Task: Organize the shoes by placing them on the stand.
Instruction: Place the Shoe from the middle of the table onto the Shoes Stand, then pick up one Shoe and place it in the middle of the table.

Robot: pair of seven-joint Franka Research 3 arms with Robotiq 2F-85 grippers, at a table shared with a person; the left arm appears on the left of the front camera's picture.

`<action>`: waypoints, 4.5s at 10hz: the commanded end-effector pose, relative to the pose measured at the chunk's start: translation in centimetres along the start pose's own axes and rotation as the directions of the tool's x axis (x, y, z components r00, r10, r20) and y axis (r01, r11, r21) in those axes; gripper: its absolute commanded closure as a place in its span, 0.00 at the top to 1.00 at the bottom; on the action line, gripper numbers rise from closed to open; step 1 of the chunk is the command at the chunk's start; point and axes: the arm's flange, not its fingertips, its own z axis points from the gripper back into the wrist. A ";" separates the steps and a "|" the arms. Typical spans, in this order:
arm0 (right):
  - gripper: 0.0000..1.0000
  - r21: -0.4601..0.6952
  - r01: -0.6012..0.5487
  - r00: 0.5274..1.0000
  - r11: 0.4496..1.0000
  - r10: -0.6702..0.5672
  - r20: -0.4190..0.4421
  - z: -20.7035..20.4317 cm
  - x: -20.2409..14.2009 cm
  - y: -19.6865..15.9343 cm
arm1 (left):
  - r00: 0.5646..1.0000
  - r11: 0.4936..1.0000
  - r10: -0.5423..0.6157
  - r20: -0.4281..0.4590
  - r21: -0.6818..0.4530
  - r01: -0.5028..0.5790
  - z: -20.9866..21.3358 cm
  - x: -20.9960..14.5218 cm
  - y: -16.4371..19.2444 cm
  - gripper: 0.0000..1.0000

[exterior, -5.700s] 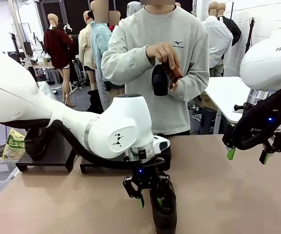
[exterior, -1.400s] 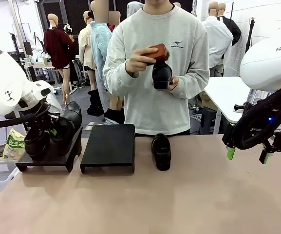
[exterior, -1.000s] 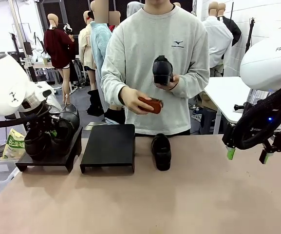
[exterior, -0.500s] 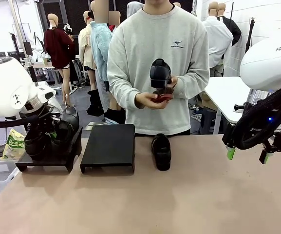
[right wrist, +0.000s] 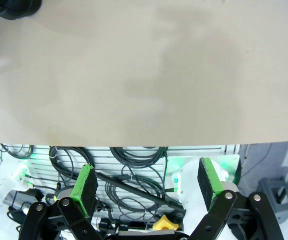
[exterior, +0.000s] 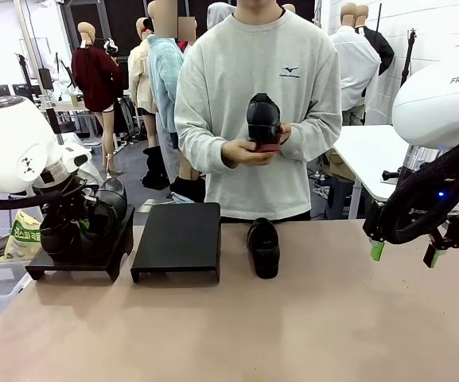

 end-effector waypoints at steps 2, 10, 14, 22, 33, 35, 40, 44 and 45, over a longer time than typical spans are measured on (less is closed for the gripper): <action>1.00 0.020 -0.005 1.000 1.000 0.004 0.008 0.0 0.3 0.3 | 1.000 0.999 0.010 -0.004 0.044 -0.010 -0.2 0.6 -0.7 0.00; 1.00 0.020 -0.005 1.000 1.000 0.004 0.008 0.0 0.3 0.3 | 0.998 0.997 -0.019 0.066 0.070 0.015 2.5 0.3 -1.2 1.00; 1.00 0.020 -0.005 1.000 1.000 0.004 0.008 0.0 0.3 0.3 | 0.997 0.999 -0.006 0.072 0.032 0.004 4.4 0.1 -1.1 1.00; 1.00 0.020 -0.005 1.000 1.000 0.004 0.008 0.0 0.3 0.3 | 0.996 0.999 -0.035 0.077 0.038 0.033 3.8 0.7 -1.1 1.00; 1.00 0.020 -0.005 1.000 1.000 0.004 0.008 0.0 0.3 0.3 | 0.956 0.956 -0.283 -0.072 -0.106 0.275 12.6 -6.5 -7.1 1.00; 1.00 0.020 -0.005 1.000 1.000 0.004 0.008 0.0 0.3 0.3 | 0.920 0.934 -0.353 -0.172 -0.127 0.334 11.0 -9.8 -8.3 1.00; 1.00 0.020 -0.005 1.000 1.000 0.004 0.008 0.0 0.3 0.3 | 0.929 0.946 -0.321 -0.183 -0.106 0.306 9.8 -10.6 -8.5 1.00; 1.00 0.020 -0.005 1.000 1.000 0.004 0.008 0.0 0.3 0.3 | 0.923 0.914 -0.365 -0.123 -0.234 0.331 8.8 -10.5 -13.1 1.00; 1.00 0.020 -0.005 1.000 1.000 0.004 0.008 0.0 0.3 0.3 | 0.927 0.913 -0.358 -0.111 -0.248 0.323 8.9 -10.4 -13.3 1.00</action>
